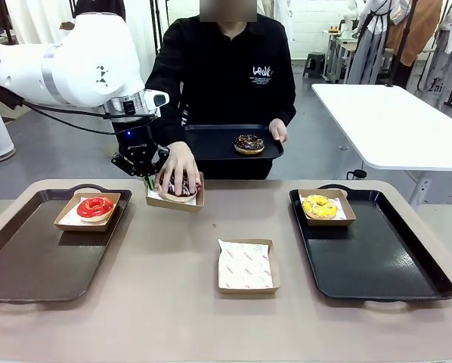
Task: Individually package the donuts and arrange them on the tray.
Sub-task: Place the picked Paper togo box on the Handle tray while simultaneously picking up another Paper togo box from the table with the other hand.
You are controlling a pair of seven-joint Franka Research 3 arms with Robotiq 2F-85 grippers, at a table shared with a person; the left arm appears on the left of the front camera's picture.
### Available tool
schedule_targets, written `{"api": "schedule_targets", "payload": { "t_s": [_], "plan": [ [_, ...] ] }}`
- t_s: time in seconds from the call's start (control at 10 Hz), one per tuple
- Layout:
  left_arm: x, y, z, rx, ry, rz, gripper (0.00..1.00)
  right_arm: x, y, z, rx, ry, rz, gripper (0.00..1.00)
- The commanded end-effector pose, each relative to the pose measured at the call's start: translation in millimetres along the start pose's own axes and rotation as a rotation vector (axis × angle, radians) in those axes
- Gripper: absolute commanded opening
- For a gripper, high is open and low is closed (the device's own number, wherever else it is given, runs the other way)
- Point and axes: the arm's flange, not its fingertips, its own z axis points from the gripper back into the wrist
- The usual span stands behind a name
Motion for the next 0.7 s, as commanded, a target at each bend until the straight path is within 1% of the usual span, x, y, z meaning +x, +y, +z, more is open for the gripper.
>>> {"api": "schedule_targets", "payload": {
  "t_s": [0.0,0.6],
  "plan": [
    [-0.3,-1.1,0.5,0.0,-0.002,0.009,0.0,-0.9,3.4,1.0,0.005,-0.005,0.002,1.0],
    [-0.3,-1.1,0.5,0.0,-0.002,0.009,0.0,-0.9,3.4,1.0,0.005,-0.005,0.002,1.0]
  ]
}}
